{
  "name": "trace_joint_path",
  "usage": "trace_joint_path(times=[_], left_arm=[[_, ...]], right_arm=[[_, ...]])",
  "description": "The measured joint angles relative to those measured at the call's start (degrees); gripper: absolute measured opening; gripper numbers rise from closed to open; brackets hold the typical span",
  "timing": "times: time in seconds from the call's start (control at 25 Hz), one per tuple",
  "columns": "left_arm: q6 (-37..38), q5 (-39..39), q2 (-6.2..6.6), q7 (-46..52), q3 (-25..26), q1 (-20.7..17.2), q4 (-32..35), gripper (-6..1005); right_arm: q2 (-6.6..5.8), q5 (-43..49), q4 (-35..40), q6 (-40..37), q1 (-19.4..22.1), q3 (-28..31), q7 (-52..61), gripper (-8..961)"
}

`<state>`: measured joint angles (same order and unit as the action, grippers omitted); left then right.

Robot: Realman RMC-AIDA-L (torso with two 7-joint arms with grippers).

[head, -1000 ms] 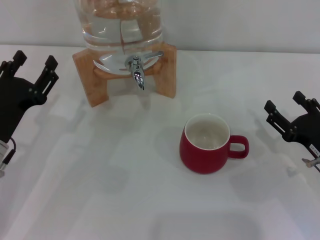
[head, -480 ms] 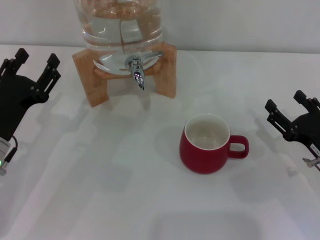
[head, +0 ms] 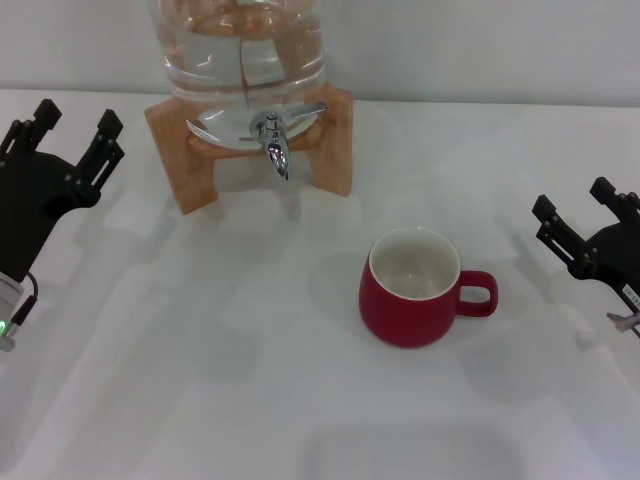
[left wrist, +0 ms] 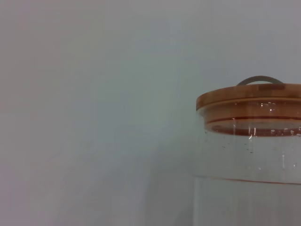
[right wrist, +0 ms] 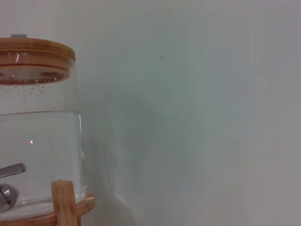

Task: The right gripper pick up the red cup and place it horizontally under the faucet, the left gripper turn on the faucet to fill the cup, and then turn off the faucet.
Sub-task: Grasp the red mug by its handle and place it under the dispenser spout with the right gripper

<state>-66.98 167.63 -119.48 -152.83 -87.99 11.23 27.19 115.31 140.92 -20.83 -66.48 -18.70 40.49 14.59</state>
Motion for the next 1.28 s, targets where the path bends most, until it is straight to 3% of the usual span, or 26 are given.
trace_joint_path(times=[0.48,1.28], left_arm=[[0.04,0.07,0.04,-0.10,0.28,0.54,-0.86,756],[0.67,0.07,-0.23,-0.09,0.15,0.20,-1.54,756]], right_arm=[[-0.15,0.23,0.30,-2.36,2.38,-0.71,-0.08,798],[-0.35,-0.02,2.11,-8.13,6.14,-11.22,0.00,797]])
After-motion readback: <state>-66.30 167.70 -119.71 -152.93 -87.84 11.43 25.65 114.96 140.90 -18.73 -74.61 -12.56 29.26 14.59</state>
